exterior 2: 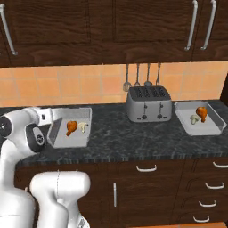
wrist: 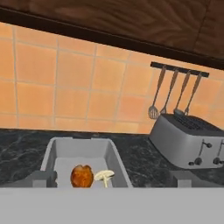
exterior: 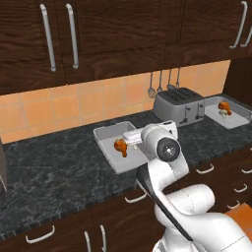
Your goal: Place one mushroom and one chicken drumstick in each tupperware on the nearby counter, to pack two identical lunches.
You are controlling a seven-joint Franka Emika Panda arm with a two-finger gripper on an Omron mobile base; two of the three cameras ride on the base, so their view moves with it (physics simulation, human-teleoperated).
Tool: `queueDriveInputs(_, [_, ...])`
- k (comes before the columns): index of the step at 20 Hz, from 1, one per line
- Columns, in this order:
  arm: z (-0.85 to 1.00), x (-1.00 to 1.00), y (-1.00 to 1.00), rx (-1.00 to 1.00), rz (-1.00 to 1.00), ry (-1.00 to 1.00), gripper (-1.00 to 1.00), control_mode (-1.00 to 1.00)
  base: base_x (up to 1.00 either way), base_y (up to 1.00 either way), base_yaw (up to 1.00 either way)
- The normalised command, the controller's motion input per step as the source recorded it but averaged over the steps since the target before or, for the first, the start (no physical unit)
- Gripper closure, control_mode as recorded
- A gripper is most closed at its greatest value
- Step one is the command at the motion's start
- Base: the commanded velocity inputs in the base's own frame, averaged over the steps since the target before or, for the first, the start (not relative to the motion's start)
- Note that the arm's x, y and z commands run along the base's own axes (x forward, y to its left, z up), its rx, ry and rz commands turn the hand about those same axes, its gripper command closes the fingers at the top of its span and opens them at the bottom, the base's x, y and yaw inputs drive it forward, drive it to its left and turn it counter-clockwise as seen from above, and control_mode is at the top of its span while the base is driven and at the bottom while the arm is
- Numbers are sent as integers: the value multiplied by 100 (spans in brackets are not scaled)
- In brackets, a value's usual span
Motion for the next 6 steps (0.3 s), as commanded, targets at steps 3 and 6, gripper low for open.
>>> queueDriveInputs(3, [16, -99, 46, -7, 0, 4, -100, -100, 0, 0, 0])
queueDriveInputs(6, [0, -73, 63, -12, 0, 8, -100, -100, 0, 0, 0])
